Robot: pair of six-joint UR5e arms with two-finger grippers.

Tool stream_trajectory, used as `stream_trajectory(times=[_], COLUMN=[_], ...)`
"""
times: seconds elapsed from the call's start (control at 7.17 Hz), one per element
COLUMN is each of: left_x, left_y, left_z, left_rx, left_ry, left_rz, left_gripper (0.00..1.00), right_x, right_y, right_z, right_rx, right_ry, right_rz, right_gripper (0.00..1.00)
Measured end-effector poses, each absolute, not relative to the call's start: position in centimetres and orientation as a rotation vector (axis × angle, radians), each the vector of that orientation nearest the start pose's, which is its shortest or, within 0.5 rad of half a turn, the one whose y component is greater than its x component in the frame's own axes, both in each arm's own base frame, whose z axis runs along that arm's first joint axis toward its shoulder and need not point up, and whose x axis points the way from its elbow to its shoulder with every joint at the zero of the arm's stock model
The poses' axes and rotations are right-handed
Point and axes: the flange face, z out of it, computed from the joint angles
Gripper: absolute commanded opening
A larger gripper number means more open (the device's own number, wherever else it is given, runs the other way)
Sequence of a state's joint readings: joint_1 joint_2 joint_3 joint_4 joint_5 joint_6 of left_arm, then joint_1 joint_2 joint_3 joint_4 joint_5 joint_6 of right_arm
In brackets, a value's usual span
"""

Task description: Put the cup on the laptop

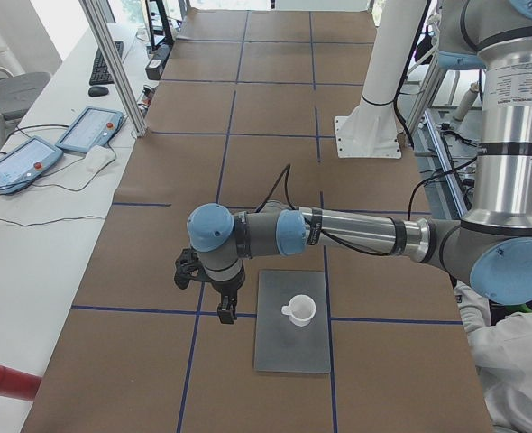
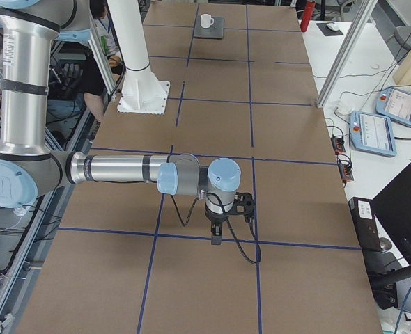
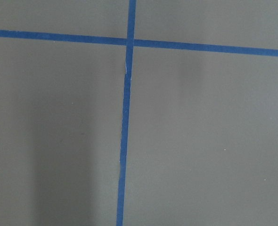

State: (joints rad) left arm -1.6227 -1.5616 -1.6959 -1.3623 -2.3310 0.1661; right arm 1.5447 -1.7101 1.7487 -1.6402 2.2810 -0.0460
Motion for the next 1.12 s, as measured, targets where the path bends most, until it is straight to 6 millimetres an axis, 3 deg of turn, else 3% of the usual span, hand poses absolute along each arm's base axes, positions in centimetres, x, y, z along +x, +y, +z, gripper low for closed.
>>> stream_trajectory(times=[1.12], left_x=[-9.2], left_y=[-49.3], left_z=[59.3], left_rx=[0.067], left_ry=[0.763], left_rz=[0.101], left_gripper=[1.0], right_x=[5.7], right_y=[-43.2], right_z=[64.7], right_rx=[-0.022], right_ry=[-0.71], right_rz=[-0.058], right_gripper=[1.0])
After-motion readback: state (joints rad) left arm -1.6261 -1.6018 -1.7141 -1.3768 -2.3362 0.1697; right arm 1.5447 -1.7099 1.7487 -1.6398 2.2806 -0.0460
